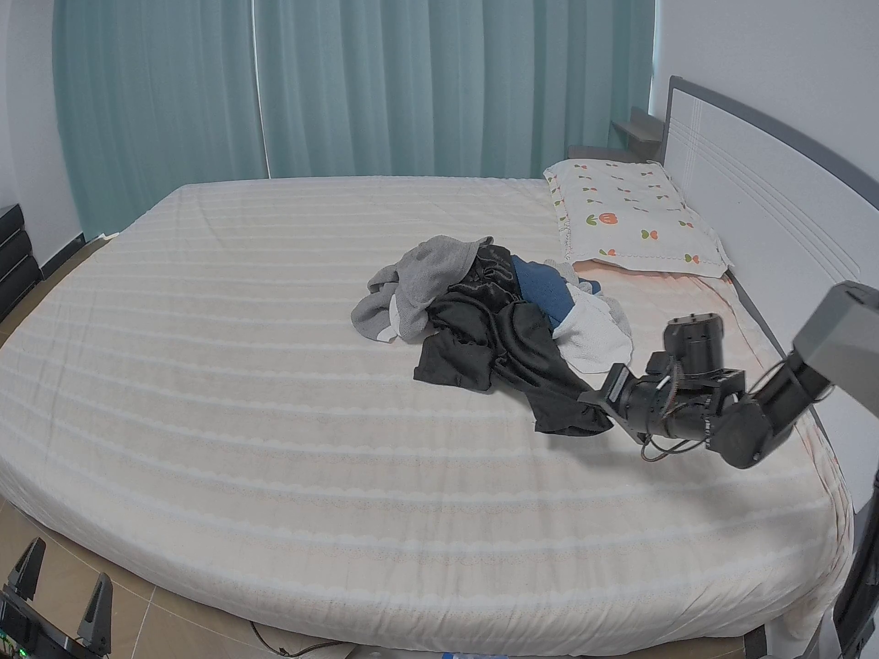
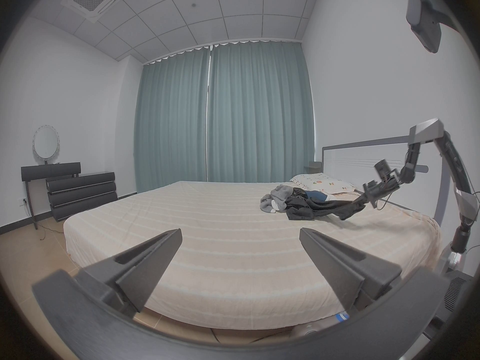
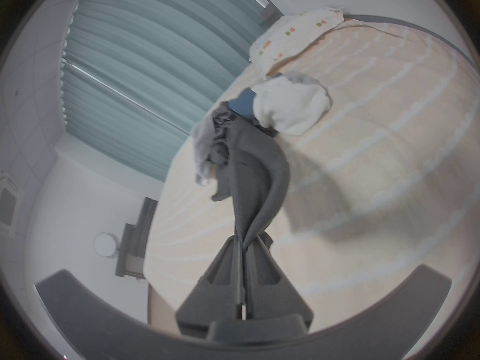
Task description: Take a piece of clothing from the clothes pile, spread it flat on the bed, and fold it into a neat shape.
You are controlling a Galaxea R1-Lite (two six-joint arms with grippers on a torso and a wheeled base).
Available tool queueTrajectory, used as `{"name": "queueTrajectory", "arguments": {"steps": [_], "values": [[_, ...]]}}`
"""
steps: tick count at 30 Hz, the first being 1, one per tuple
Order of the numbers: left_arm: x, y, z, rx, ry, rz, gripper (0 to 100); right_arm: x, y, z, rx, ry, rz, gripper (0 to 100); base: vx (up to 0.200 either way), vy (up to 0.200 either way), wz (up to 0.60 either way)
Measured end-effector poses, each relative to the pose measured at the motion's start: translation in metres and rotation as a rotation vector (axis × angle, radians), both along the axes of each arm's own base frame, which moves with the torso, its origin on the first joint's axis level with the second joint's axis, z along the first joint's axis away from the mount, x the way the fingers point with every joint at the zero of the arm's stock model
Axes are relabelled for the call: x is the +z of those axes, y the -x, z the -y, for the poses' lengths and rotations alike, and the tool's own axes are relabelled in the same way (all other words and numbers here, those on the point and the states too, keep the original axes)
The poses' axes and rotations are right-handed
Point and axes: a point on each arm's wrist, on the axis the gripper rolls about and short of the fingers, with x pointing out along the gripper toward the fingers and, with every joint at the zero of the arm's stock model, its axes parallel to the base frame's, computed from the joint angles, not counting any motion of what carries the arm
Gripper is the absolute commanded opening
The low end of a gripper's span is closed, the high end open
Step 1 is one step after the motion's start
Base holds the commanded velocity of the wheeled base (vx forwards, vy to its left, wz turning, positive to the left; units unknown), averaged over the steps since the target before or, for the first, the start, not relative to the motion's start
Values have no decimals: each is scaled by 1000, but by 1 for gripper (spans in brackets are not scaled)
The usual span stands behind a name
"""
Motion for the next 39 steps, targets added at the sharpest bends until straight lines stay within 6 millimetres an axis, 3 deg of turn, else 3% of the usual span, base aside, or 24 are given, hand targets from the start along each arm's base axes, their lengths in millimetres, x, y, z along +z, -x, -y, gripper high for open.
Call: {"name": "queueTrajectory", "arguments": {"steps": [9,17,21,28,34,39], "values": [[0,0,0,-1,-3,0,100,89,67,12,74,-143,264,0,0,0,0],[0,0,0,-6,-6,0,100,143,104,17,119,-213,459,0,0,0,0],[0,0,0,-9,-8,2,100,152,115,20,126,-225,492,0,0,0,0],[2,0,0,-19,-19,19,100,147,122,22,130,-216,484,0,0,0,0],[41,4,1,-62,37,123,100,146,125,21,142,-214,481,0,0,0,0],[72,-9,2,-129,26,80,100,145,127,17,157,-215,476,0,0,0,0]]}}
